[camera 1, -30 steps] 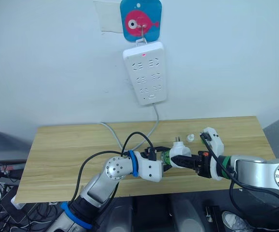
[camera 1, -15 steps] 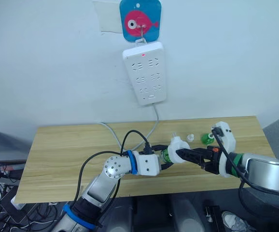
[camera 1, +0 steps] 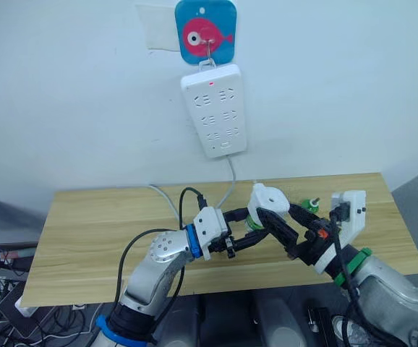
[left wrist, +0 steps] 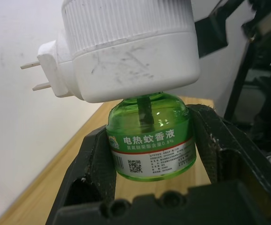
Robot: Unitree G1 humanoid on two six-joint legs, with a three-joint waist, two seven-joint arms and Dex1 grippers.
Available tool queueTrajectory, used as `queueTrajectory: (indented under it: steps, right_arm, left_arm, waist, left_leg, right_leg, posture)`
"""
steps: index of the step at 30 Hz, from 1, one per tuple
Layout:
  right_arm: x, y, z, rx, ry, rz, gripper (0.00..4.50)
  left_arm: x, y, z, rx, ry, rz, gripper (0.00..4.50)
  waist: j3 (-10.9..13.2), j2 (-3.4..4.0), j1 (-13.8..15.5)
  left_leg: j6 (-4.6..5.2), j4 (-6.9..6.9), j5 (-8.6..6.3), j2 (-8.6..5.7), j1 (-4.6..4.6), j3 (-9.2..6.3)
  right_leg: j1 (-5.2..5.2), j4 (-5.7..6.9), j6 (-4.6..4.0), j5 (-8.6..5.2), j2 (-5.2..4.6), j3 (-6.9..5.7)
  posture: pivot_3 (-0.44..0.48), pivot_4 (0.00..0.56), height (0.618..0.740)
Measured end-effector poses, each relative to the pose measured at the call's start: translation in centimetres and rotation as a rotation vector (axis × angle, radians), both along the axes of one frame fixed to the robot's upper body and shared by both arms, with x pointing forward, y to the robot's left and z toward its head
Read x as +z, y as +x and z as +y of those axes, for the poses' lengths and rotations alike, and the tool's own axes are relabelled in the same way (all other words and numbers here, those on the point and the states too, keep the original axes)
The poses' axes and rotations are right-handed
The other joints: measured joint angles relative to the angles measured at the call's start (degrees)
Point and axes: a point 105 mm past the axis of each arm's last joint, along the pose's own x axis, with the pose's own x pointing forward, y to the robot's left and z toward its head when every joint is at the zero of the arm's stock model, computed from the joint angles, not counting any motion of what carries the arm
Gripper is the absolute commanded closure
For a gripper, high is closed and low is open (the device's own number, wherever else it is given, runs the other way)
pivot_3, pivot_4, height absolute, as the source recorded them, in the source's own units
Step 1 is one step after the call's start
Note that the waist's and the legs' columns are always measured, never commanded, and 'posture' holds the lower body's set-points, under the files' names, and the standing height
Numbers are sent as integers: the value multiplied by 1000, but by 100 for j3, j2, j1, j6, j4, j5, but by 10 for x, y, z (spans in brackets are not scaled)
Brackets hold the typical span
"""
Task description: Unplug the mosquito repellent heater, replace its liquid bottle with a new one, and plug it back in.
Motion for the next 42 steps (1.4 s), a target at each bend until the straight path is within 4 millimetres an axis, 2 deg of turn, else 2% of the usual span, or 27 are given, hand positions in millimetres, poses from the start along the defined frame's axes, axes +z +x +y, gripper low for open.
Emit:
queueTrajectory:
  steps: [11, 14, 16, 17, 22, 24, 29, 32, 35, 39, 42]
  right_arm:
    - [-4, 4, 8, -37, -33, -65, 59]
    - [-4, 5, 8, -47, -37, -77, 605]
    - [-3, 5, 9, -43, -34, -80, 1234]
    - [-4, 5, 9, -42, -35, -81, 1358]
    - [-4, 5, 10, -38, -43, -87, 1355]
    - [-3, 6, 10, -37, -47, -97, 1355]
    - [0, 15, 7, -56, -52, -126, 1355]
    - [1, 25, -2, -99, -86, -155, 1355]
    - [-2, 29, -8, -104, -126, -172, 1355]
    - [0, 29, -9, -60, -166, -202, 1355]
    - [10, 26, -6, 6, -179, -244, 1355]
  left_arm:
    - [4, -4, -3, -17, -8, 15, 2217]
    - [4, -3, -4, -11, -9, 20, 2217]
    - [4, -4, -4, -8, -8, 27, 2217]
    - [3, -4, -4, -7, -7, 31, 2217]
    - [3, -4, -4, 0, -9, 37, 2217]
    - [4, -3, -5, 7, -13, 35, 1483]
    - [4, -4, -2, -4, 7, 23, 24]
    - [3, -5, 15, 11, 38, 19, 0]
    - [6, -6, 43, 40, 70, 23, 0]
    - [33, 8, 86, 155, 93, -41, 0]
    - [61, 19, 101, 218, 69, -106, 0]
  waist:
    - [-8, -1, -2]
    - [-9, -1, -2]
    - [-9, -1, -2]
    - [-8, -1, -3]
    - [-8, -1, -3]
    - [-8, -1, -4]
    - [-8, -1, -19]
    - [-8, -1, -39]
    - [-8, -1, -51]
    - [-8, -1, -41]
    - [-7, -3, -18]
  left_leg:
    - [0, -2, 0, 1, 0, 1]
    - [0, -2, 0, 2, 0, 1]
    - [1, -2, -1, 2, 0, 0]
    - [1, -2, -1, 2, 0, 1]
    - [1, -2, -1, 2, 0, 1]
    - [1, -2, -1, 2, 0, 2]
    - [1, -2, -1, 3, 1, 1]
    - [1, -4, -1, 5, 2, 1]
    - [1, -7, -1, 8, 2, 1]
    - [1, -5, -1, 5, 3, 1]
    - [1, -3, -1, 3, 2, 1]
  right_leg:
    - [0, -1, 0, 0, 2, 2]
    - [0, 0, 0, 0, 2, 3]
    - [0, 0, 0, 0, 2, 2]
    - [0, 0, 0, 0, 2, 3]
    - [-1, 0, 0, 0, 2, 2]
    - [0, 0, 0, 0, 2, 3]
    - [0, 1, 0, 0, 2, 2]
    - [-3, 2, 0, 0, 3, 3]
    - [-5, 3, -1, 0, 3, 4]
    - [-4, 2, -1, 0, 2, 4]
    - [-2, 1, -1, 0, 2, 1]
  posture:
    - [-211, 270, 740]
    - [-211, 270, 740]
    - [-214, 275, 740]
    - [-217, 278, 740]
    - [-219, 282, 740]
    - [-219, 282, 740]
    - [-213, 280, 740]
    - [-207, 282, 740]
    - [-202, 285, 740]
    - [-193, 290, 740]
    - [-183, 294, 740]
